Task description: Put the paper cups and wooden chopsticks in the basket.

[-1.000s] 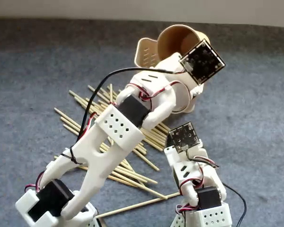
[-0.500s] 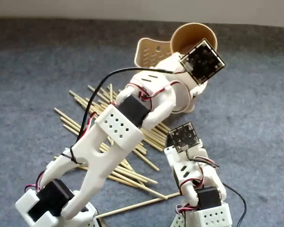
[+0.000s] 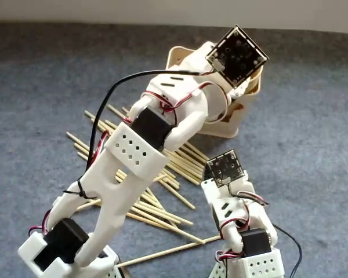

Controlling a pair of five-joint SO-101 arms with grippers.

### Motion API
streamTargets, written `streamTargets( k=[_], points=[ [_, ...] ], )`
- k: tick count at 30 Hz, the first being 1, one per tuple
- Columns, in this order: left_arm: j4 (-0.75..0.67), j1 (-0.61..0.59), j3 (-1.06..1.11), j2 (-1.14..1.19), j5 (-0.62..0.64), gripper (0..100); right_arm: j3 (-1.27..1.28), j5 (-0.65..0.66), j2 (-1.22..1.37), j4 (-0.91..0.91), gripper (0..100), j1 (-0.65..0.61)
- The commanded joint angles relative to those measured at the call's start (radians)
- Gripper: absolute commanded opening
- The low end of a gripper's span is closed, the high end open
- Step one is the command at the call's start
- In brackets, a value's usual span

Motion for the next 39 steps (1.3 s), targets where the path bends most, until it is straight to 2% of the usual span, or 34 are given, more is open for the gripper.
streamTargets(
  k=[1, 7, 15, 21, 24, 33, 36, 39],
  points=[
    [-0.02, -0.012, -0.035, -0.005, -0.009, 1, 0.099, 0.012, 0.005, 0.016, 0.9, -0.008],
    [-0.048, -0.013, 0.113, -0.002, -0.012, 1, 0.099, 0.012, 0.005, 0.016, 0.9, -0.008],
    [-0.336, -0.019, 0.38, -0.002, -0.014, 1, 0.099, 0.012, 0.005, 0.016, 0.9, -0.008],
    [-0.339, -0.018, 0.409, -0.013, -0.097, 1, 0.099, 0.012, 0.005, 0.016, 0.9, -0.008],
    [-0.338, -0.019, 0.384, -0.035, -0.098, 1, 0.099, 0.012, 0.005, 0.016, 0.9, -0.008],
    [-0.132, -0.027, 0.371, -0.3, -0.098, 1, 0.099, 0.012, 0.005, 0.016, 0.9, -0.005],
    [0.003, -0.088, 0.39, -0.412, -0.098, 1, 0.099, 0.012, 0.005, 0.016, 0.9, -0.004],
    [0.051, -0.168, 0.472, -0.542, -0.098, 1, 0.099, 0.012, 0.005, 0.016, 0.9, -0.004]
  ],
)
